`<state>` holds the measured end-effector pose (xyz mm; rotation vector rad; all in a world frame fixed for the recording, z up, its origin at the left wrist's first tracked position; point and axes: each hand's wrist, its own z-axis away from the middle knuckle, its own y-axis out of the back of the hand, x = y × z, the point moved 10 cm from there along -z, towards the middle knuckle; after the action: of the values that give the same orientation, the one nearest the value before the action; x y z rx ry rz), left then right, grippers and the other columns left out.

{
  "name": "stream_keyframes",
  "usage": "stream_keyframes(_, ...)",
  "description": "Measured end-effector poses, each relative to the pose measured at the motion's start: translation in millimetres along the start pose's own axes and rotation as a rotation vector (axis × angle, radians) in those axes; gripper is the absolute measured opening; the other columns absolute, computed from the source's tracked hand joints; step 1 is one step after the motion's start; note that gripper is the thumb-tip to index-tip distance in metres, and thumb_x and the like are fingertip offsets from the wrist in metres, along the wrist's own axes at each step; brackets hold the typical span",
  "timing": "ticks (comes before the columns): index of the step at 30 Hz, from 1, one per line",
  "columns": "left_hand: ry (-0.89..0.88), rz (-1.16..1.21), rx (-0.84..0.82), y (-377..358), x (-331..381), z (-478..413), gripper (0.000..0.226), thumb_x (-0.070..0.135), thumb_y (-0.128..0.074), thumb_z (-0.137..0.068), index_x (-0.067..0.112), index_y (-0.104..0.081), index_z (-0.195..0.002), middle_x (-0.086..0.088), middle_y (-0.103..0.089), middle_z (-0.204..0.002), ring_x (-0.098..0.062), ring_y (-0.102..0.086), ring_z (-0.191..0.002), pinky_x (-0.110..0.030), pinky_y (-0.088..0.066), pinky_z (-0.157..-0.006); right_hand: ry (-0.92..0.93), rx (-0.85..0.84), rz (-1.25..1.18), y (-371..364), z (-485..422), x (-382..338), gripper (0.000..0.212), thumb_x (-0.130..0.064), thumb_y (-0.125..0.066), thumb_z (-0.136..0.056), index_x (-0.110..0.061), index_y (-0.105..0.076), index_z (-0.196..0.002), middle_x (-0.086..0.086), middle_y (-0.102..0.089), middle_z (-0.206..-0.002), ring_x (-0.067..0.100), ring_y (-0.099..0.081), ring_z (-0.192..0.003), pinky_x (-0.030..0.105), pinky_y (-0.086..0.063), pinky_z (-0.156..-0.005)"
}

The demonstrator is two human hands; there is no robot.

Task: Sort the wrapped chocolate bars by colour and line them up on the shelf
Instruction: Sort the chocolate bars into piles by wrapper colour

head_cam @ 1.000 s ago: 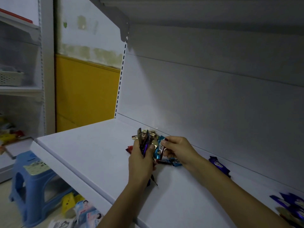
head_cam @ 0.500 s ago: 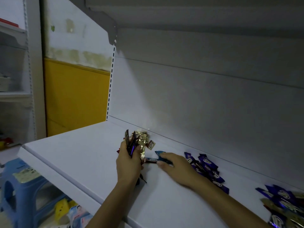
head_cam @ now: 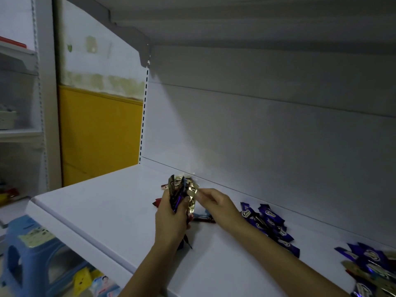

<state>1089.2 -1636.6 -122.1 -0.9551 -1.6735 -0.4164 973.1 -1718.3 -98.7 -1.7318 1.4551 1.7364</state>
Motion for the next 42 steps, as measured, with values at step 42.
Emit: stream_keyframes(42,0.122,0.056,0.070,6,-7,1,0.022,0.011,-0.049,-0.094,0.032,-0.056,-0.094,-0.003,-0.068,-0.072,-0.007,-0.058,-0.046,-0.019,-0.046,-0.044,-0.011,0.151,0.784,0,-74,23,0.047,-0.038,-0.051,-0.094,-0.020,-0.050,-0.051,-0.004,-0.048,-0.053,0.013,-0.046,-0.052,0.027,-0.035,-0.048)
